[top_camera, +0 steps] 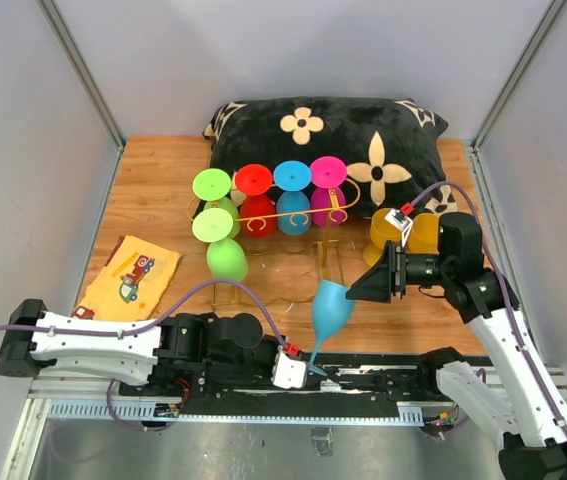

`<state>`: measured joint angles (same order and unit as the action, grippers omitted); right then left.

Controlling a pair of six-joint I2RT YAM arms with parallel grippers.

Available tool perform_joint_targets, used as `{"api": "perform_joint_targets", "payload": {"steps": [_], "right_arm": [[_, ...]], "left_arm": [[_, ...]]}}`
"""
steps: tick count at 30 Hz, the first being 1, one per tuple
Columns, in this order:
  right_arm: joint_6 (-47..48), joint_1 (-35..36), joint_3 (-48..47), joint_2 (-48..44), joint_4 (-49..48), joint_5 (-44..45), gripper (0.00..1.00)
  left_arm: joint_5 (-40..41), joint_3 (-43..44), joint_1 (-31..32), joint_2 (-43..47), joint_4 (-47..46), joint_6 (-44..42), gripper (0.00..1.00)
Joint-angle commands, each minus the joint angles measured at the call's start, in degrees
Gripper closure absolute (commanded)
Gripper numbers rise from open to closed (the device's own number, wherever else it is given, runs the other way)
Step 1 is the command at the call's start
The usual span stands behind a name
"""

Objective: Take the wine glass off the wine glass rack
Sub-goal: Place the wine glass at the center of the board.

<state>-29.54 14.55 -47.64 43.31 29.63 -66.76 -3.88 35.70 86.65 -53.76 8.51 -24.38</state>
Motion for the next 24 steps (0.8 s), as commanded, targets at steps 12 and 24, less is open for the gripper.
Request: {"api": "perform_joint_targets", "payload": {"steps": [12,24], "right_arm": [[1.5,11.9,-2.7,3.7,-1.5,-1.7,0.44],[-2.5,11.9,-1.8,2.3,-6.4,-2.5,0.76]], "left_arm": [[-0.1,0.9,0.5,4.3,-0.5,-0.1,1.0],[2.6,1.2,0.5,3.8,6.1,1.4,0.99]]}}
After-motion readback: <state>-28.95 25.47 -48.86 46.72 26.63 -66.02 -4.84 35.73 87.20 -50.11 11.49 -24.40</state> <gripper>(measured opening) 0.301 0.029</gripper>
